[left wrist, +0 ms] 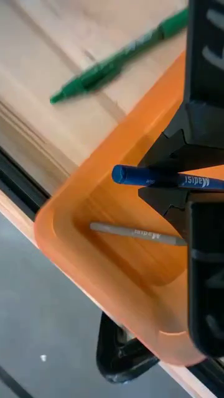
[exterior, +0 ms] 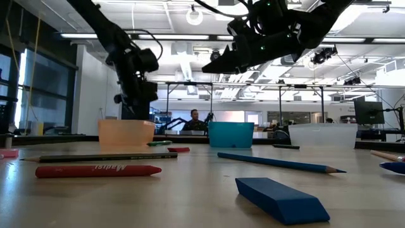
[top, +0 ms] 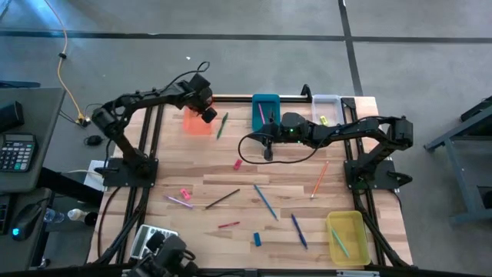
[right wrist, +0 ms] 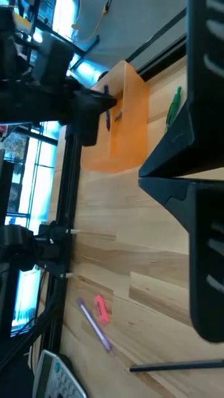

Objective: Sort crayons/erasers/pens/pencils in bins
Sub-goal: Put the blue crayon into the orange bin, then put the blue pencil into the blue bin

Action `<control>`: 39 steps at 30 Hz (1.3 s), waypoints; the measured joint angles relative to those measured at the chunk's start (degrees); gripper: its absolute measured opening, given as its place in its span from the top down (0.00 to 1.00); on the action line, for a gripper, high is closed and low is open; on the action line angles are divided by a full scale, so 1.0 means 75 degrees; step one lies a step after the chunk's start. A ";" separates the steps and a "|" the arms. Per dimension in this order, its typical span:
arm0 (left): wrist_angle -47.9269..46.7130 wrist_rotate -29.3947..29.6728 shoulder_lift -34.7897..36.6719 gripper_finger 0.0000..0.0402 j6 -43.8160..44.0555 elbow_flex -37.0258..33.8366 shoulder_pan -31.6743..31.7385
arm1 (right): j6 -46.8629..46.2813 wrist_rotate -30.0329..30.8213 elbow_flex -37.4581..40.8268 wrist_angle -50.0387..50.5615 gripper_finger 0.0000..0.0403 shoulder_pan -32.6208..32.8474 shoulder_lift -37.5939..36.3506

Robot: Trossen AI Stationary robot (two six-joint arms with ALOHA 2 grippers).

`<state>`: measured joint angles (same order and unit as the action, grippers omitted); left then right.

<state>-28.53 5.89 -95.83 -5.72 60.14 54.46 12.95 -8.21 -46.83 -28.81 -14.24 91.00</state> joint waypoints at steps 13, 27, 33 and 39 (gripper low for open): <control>-0.0161 0.0023 -0.0690 0.87 0.0131 0.0190 0.0140 | -0.0201 -0.0002 0.0003 0.0040 1.00 0.0003 0.0000; 0.0403 0.0584 0.0858 0.83 -0.0009 -0.0115 -0.0337 | -0.0311 0.0376 0.0003 0.0099 1.00 0.0006 0.0000; 0.3082 -0.0261 0.2290 0.92 0.0702 -0.1772 -0.1117 | -0.0406 0.0847 0.0006 0.0535 1.00 0.0006 -0.0003; 0.6377 -0.0826 0.3080 0.96 0.1163 -0.3697 -0.1980 | -0.0754 0.1366 0.0006 0.1225 1.00 0.0006 -0.0003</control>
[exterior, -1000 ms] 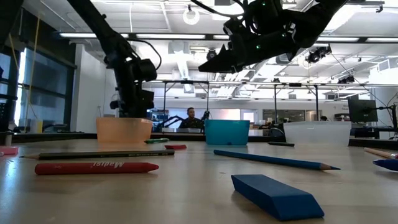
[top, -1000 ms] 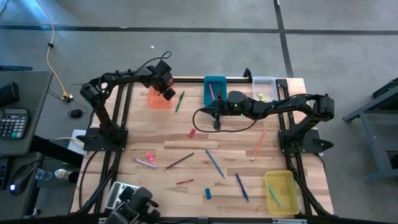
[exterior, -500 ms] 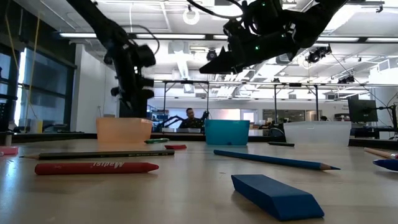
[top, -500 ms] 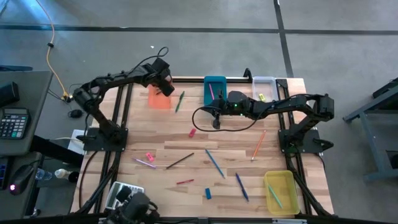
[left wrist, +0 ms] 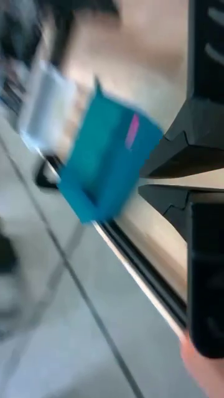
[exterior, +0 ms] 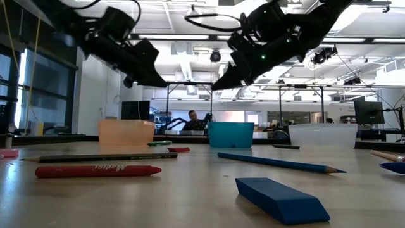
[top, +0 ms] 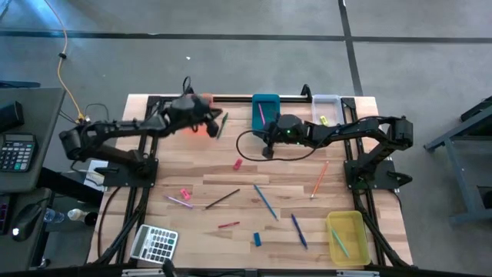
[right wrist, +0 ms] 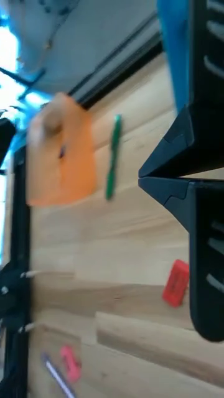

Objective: Sort crayons/erasers/pens/pencils in bins
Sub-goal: Put the blue pencil into the blue bin

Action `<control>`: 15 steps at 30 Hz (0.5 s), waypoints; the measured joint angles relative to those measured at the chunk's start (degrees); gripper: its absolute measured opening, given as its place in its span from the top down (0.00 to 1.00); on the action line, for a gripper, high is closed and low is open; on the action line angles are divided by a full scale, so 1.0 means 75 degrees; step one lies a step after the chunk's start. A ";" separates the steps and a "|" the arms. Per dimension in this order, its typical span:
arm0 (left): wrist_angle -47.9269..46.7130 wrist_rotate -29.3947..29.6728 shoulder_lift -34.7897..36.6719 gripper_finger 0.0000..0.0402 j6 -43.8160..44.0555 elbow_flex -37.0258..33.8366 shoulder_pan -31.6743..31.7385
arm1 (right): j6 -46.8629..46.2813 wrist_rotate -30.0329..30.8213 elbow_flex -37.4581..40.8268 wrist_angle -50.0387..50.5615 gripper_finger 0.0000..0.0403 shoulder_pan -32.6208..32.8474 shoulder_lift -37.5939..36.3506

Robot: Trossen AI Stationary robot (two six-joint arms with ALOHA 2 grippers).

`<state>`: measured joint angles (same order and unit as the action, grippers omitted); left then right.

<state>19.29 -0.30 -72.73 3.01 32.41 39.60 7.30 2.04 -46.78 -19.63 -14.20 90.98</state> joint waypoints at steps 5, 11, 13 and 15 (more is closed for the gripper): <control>0.2945 -0.0594 0.0061 0.98 0.0645 -0.1525 -0.0437 | -0.0565 0.0125 0.0003 0.0669 1.00 0.0073 0.0000; 0.5227 -0.0623 0.0058 0.99 0.0548 -0.2862 -0.0881 | -0.0939 0.0258 0.0003 0.1214 1.00 0.0519 0.0000; 0.5705 -0.0619 0.0058 0.99 0.0375 -0.3175 -0.0964 | -0.1041 0.0281 0.0003 0.1248 1.00 0.0696 0.0000; 0.6032 -0.0621 0.0058 0.99 0.0210 -0.3425 -0.1014 | -0.1303 0.0288 0.0003 0.1340 1.00 0.0852 0.0000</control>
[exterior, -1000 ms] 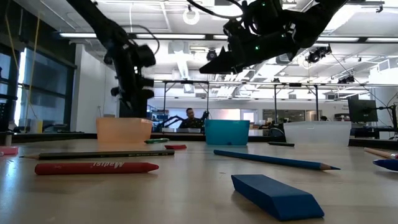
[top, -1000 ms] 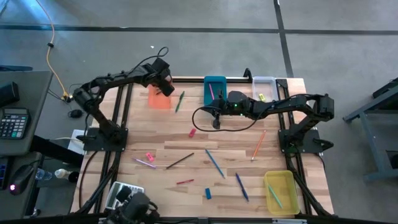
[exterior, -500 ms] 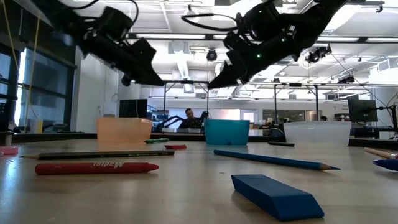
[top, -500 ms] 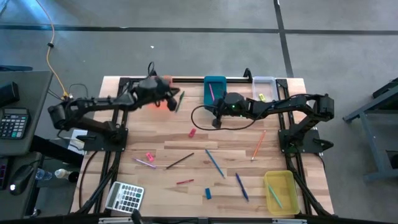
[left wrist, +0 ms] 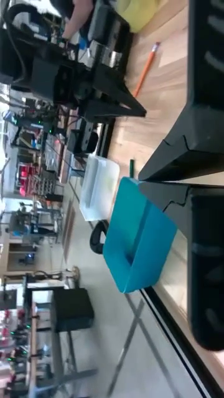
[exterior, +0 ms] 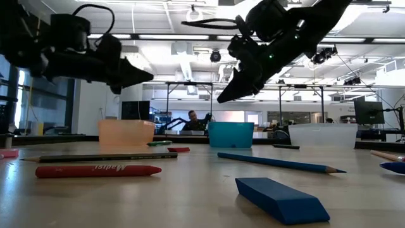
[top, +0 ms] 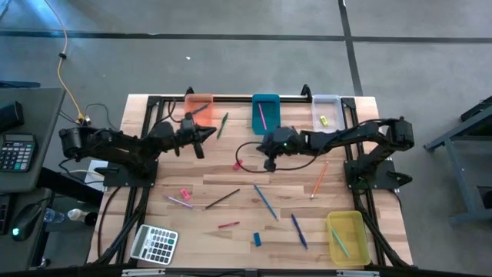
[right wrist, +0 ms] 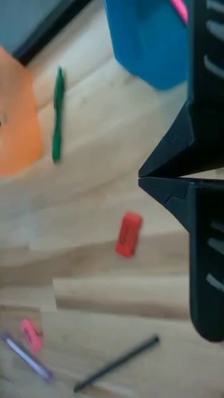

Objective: Sort crayons/erasers/pens/pencils in bins
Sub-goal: Put the blue pencil into the blue bin

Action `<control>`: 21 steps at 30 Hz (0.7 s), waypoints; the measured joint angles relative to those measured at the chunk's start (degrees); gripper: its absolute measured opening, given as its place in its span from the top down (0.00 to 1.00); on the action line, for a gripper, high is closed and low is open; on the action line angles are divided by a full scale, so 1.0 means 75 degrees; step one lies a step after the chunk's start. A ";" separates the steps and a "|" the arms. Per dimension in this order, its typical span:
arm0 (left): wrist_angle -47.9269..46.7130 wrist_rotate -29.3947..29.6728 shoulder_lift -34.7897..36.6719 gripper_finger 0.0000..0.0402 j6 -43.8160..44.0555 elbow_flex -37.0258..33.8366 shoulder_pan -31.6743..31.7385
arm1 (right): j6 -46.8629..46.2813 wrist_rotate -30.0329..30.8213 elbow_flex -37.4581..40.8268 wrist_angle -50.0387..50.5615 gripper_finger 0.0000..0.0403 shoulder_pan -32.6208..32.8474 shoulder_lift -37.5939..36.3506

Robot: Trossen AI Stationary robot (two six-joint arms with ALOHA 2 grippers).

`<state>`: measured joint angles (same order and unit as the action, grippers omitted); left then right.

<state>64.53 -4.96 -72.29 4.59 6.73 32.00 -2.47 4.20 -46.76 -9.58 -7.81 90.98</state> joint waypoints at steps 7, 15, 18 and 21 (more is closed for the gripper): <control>0.0341 0.0010 0.0000 0.99 -0.0289 -0.0371 -0.0007 | -0.0810 0.0231 -0.0730 0.1628 1.00 0.0587 0.0000; 0.0423 -0.0052 0.0000 0.99 0.0019 -0.0385 -0.0015 | -0.2238 0.0377 -0.1802 0.3657 1.00 0.1149 0.0012; 0.0405 0.0024 -0.0003 0.99 -0.0022 -0.0406 -0.0068 | -0.3089 0.0412 -0.2057 0.4294 1.00 0.1443 0.0015; 0.0408 0.0065 -0.0003 0.99 -0.0013 -0.0406 -0.0127 | -0.4042 0.0408 -0.2188 0.4785 1.00 0.1676 0.0015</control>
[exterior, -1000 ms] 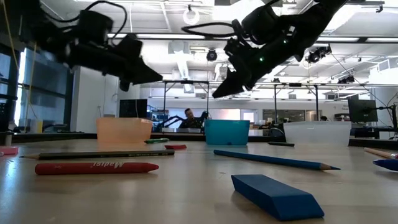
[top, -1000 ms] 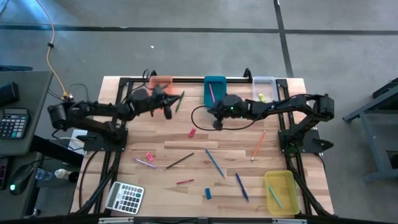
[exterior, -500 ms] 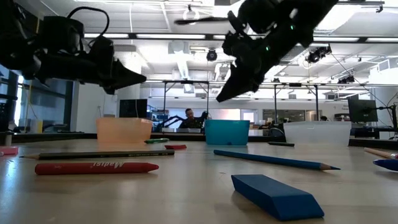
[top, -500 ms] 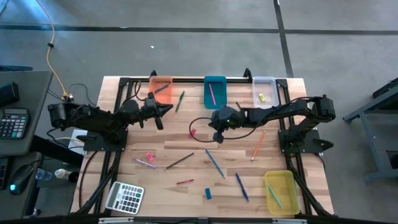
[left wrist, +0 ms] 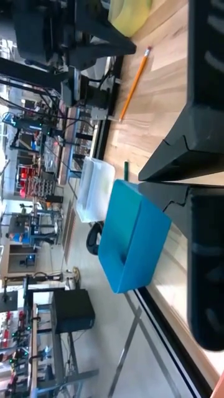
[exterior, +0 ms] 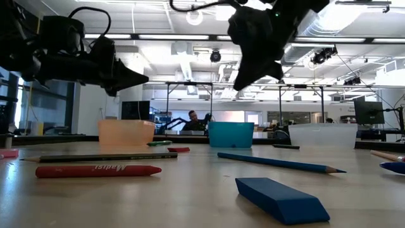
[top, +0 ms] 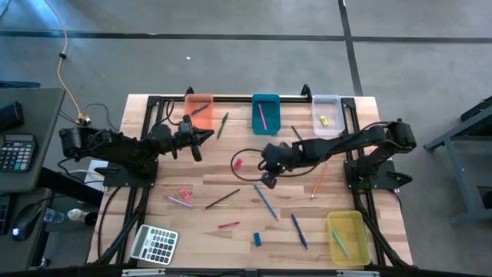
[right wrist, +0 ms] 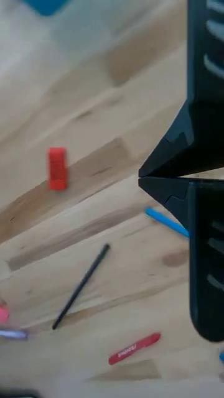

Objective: Sort crayons/erasers/pens/pencils in bins
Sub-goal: Put the blue pencil into the blue bin

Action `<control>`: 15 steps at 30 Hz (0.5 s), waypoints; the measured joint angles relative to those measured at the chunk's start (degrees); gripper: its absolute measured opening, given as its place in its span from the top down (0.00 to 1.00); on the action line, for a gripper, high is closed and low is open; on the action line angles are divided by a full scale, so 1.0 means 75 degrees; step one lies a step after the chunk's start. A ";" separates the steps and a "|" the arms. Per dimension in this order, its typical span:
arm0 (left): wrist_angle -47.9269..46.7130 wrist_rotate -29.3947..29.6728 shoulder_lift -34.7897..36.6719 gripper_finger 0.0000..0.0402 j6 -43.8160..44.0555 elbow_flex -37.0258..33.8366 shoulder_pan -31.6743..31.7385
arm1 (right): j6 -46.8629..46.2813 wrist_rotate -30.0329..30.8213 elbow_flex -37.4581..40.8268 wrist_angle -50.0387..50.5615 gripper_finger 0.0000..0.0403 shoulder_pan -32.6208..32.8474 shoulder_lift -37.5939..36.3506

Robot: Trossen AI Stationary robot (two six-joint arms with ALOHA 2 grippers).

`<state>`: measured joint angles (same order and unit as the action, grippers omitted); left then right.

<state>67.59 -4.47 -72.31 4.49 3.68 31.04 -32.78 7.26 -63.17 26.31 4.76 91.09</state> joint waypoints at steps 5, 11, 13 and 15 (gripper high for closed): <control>0.0000 0.0003 0.0000 0.99 0.0030 0.0000 -0.0104 | -0.1814 -0.0260 -0.0021 0.0638 0.93 0.0357 0.0006; 0.0000 0.0023 0.0000 0.99 -0.0020 0.0000 -0.0104 | -0.3407 -0.0376 -0.0030 0.0518 0.80 0.0929 0.0583; -0.0002 0.0023 0.0000 0.99 -0.0023 0.0000 -0.0104 | -0.3908 -0.0411 -0.0069 0.0558 0.76 0.1101 0.0883; 0.0000 0.0023 0.0000 0.99 -0.0023 0.0000 -0.0104 | -0.4326 -0.0418 -0.0264 0.0640 0.72 0.1259 0.1191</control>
<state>67.59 -4.29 -72.31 4.32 3.68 30.26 -65.23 4.13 -65.15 31.11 14.21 100.02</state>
